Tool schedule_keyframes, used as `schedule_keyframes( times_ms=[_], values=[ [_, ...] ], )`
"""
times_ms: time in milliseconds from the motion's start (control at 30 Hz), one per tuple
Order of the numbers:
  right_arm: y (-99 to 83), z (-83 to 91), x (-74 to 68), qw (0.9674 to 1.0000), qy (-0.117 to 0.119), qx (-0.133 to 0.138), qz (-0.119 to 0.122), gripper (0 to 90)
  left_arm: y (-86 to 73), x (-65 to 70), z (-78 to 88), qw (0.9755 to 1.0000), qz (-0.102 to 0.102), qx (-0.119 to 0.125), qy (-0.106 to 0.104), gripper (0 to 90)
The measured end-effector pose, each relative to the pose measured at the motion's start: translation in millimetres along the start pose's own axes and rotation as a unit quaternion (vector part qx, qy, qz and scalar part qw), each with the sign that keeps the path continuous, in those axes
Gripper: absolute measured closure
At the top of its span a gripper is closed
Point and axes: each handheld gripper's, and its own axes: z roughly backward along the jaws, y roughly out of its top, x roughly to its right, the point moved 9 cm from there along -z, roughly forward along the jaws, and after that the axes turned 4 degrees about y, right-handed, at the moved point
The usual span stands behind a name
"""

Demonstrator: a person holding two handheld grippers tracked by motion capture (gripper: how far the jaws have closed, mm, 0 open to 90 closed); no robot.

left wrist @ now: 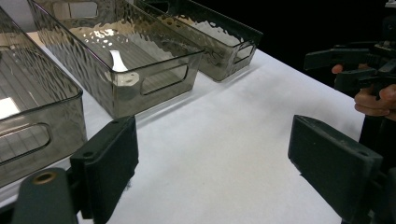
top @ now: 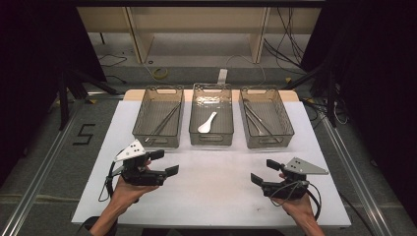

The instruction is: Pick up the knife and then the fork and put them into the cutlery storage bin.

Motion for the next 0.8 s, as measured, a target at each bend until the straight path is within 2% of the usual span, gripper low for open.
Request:
schedule_keyframes(
  times_ms=[167, 800],
  values=[
    [1.0, -0.1, -1.0, 1.0, 0.0, 0.001, 0.001, 19.2, 1.5, -1.5, 1.0, 1.0, 0.005, 0.006, 0.002, 15.3],
    [1.3, -0.8, -0.2, 1.0, -0.004, -0.002, 0.004, 18.8, 2.0, -1.3, 0.9, 1.0, 0.004, 0.006, 0.003, 15.3]
  ],
)
